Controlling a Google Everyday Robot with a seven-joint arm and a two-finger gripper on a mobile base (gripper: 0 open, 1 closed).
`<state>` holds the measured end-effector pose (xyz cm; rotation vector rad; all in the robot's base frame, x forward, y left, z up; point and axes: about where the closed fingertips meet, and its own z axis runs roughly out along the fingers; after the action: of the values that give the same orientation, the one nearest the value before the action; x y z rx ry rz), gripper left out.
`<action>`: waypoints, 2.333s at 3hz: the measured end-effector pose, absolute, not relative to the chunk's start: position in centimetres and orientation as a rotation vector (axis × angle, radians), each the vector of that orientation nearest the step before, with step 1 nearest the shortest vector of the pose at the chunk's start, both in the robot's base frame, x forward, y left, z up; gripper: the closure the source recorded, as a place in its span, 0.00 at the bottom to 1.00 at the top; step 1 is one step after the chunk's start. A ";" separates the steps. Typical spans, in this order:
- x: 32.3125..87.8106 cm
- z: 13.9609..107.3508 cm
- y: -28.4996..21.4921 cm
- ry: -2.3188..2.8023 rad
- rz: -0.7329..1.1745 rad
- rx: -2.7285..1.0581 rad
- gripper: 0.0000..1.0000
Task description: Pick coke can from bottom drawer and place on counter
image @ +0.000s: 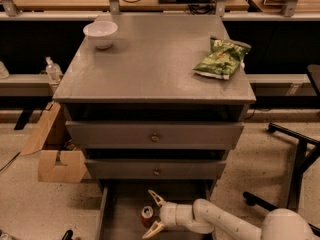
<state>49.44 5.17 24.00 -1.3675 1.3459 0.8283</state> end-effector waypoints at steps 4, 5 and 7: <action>50.9 21.5 6.7 1.379 0.835 -1.411 0.69; 48.4 30.3 5.3 1.309 0.919 -1.426 0.92; 42.7 51.6 0.8 1.154 1.126 -1.400 1.00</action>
Offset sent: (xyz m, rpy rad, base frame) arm 0.0159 0.0176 -0.0865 -0.1070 0.0602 0.0090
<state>42.65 0.76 51.62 -1.4001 1.1540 1.1259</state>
